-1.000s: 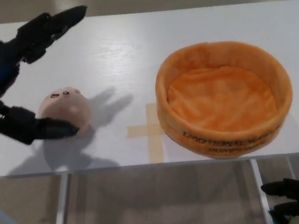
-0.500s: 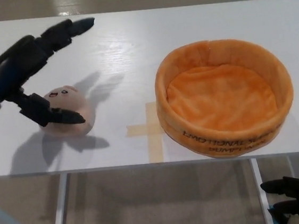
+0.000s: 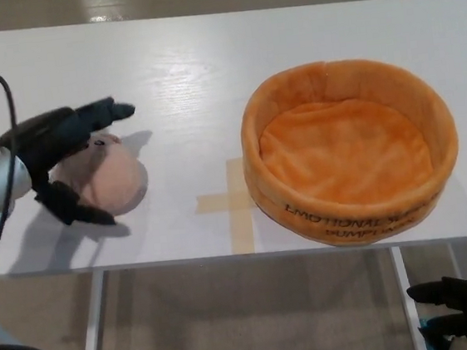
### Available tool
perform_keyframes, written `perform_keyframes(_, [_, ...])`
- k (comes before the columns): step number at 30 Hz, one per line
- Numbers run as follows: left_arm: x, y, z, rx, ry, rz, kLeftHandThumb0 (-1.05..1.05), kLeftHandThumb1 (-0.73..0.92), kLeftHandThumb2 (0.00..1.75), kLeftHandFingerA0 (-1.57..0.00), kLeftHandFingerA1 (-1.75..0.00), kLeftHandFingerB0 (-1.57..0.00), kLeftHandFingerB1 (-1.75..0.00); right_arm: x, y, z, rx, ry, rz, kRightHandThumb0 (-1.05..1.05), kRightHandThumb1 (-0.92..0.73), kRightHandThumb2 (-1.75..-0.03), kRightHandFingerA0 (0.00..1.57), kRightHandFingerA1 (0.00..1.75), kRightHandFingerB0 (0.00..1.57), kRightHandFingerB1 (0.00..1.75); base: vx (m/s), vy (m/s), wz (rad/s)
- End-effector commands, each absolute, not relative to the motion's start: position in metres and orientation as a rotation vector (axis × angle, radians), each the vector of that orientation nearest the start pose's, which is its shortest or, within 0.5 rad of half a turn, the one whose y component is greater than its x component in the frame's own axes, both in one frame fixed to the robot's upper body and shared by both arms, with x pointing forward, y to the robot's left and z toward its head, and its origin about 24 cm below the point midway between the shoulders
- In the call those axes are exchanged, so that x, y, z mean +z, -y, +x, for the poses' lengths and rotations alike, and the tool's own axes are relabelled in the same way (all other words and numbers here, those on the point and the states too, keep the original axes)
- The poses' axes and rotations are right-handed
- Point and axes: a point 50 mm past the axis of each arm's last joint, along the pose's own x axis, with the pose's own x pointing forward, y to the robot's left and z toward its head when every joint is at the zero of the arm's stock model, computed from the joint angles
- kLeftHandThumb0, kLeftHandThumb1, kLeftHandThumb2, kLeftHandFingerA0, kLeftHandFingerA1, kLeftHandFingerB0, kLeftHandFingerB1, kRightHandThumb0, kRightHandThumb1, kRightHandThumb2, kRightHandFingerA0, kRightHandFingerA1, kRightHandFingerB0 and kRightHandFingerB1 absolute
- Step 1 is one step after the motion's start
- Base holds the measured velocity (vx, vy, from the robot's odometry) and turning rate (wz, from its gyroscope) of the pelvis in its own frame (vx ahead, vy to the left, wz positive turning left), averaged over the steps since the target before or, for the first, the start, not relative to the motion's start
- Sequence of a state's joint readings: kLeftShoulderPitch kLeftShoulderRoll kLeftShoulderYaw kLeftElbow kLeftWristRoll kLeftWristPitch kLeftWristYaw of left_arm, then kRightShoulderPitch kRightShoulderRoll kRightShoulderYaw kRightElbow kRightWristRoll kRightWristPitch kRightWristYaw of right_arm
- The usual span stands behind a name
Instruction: Use the left hand to pick up the pink round toy on the left and place it inside the orange plate on the desk.
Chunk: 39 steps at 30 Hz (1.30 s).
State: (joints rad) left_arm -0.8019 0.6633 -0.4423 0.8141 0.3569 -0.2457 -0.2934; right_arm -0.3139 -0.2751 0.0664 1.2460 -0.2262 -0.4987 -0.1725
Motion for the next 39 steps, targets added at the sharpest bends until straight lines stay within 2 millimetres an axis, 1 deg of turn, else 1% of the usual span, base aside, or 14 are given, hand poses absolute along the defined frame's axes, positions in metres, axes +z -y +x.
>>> perform_keyframes(1, [0.106, -0.231, 0.378, -0.343, -0.068, 1.448, -0.24, 0.23, 0.65, 0.0, -0.24, 0.0, -0.37, -0.085, 0.233, 0.23, -0.019, -0.442, -0.526, -0.11, -0.63, -0.58, 0.63, 0.55, 0.66, 0.49, 0.0, 0.0, 0.0])
perform_keyframes(7, [0.104, -0.232, 0.379, -0.338, -0.056, 1.462, -0.33, 0.43, 0.6, -0.24, -0.36, -0.14, -0.35, -0.084, 0.233, 0.231, -0.023, -0.438, -0.527, -0.12, -0.63, -0.58, 0.64, 0.56, 0.67, 0.49, 0.0, 0.0, 0.0])
perform_keyframes(8, [0.104, -0.231, 0.379, -0.344, -0.04, 1.432, -0.24, 0.68, 0.61, -0.68, -1.16, -0.45, -0.34, -0.084, 0.233, 0.231, -0.023, -0.437, -0.529, -0.12, -0.63, -0.58, 0.64, 0.56, 0.66, 0.49, 0.0, 0.0, 0.0])
perform_keyframes(9, [0.105, -0.23, 0.379, -0.348, -0.031, 1.41, -0.24, 0.68, 0.61, -0.68, -1.16, -0.45, -0.34, -0.084, 0.233, 0.231, -0.024, -0.437, -0.528, -0.12, -0.63, -0.58, 0.64, 0.56, 0.66, 0.49, 0.0, 0.0, 0.0])
perform_keyframes(10, [0.105, -0.23, 0.379, -0.349, -0.023, 1.375, -0.27, 0.77, 0.63, -0.97, -1.12, -0.62, -0.38, -0.084, 0.233, 0.231, -0.024, -0.437, -0.527, -0.12, -0.63, -0.58, 0.63, 0.55, 0.66, 0.49, 0.0, 0.0, 0.0])
perform_keyframes(11, [0.105, -0.23, 0.379, -0.346, -0.024, 1.36, -0.27, 0.77, 0.63, -0.97, -1.12, -0.62, -0.38, -0.084, 0.233, 0.231, -0.024, -0.437, -0.527, -0.12, -0.63, -0.58, 0.63, 0.55, 0.66, 0.49, 0.0, 0.0, 0.0])
perform_keyframes(12, [0.103, -0.228, 0.378, -0.337, -0.003, 1.352, -0.23, 0.82, 0.67, -0.87, -1.44, -0.9, -0.53, -0.084, 0.233, 0.232, -0.024, -0.438, -0.531, -0.12, -0.63, -0.58, 0.63, 0.55, 0.66, 0.49, 0.0, 0.0, 0.0])
perform_keyframes(13, [0.103, -0.228, 0.378, -0.335, 0.004, 1.35, -0.23, 0.82, 0.67, -0.87, -1.44, -0.9, -0.53, -0.084, 0.233, 0.232, -0.024, -0.438, -0.532, -0.12, -0.63, -0.58, 0.63, 0.55, 0.66, 0.49, 0.0, 0.0, 0.0])
perform_keyframes(14, [0.103, -0.226, 0.378, -0.32, 0.034, 1.323, -0.23, 0.83, 0.72, -0.78, -1.51, -0.86, -0.84, -0.083, 0.232, 0.232, -0.023, -0.432, -0.526, -0.11, -0.63, -0.58, 0.62, 0.54, 0.66, 0.49, 0.0, 0.0, 0.0])
perform_keyframes(18, [0.105, -0.224, 0.378, -0.31, 0.077, 1.313, -0.21, 0.82, 0.71, -0.76, -1.54, -0.77, -1.05, -0.083, 0.233, 0.232, -0.026, -0.43, -0.533, -0.1, -0.63, -0.58, 0.63, 0.55, 0.66, 0.49, 0.0, 0.0, 0.0])
perform_keyframes(32, [0.121, -0.221, 0.381, -0.279, 0.168, 1.319, -0.21, 0.81, 0.68, -0.77, -1.48, -0.79, -0.94, -0.082, 0.233, 0.233, -0.028, -0.428, -0.525, -0.1, -0.63, -0.58, 0.64, 0.57, 0.67, 0.5, 0.0, 0.0, 0.0])
perform_keyframes(34, [0.14, -0.221, 0.386, -0.229, 0.228, 1.289, -0.29, 0.81, 0.67, -0.7, -1.59, -0.77, -0.82, -0.082, 0.233, 0.233, -0.024, -0.431, -0.529, -0.11, -0.63, -0.58, 0.64, 0.58, 0.66, 0.49, 0.0, 0.0, 0.0])
perform_keyframes(36, [0.162, -0.219, 0.388, -0.18, 0.319, 1.264, -0.27, 0.82, 0.65, -0.69, -1.64, -0.68, -1.12, -0.082, 0.233, 0.233, -0.022, -0.43, -0.535, -0.11, -0.63, -0.58, 0.64, 0.56, 0.66, 0.49, 0.0, 0.0, 0.0])
perform_keyframes(39, [0.188, -0.215, 0.39, -0.156, 0.416, 1.248, -0.29, 0.8, 0.64, -0.67, -1.64, -0.68, -1.09, -0.084, 0.233, 0.231, -0.021, -0.433, -0.529, -0.11, -0.63, -0.58, 0.65, 0.59, 0.66, 0.5, 0.0, 0.0, 0.0])
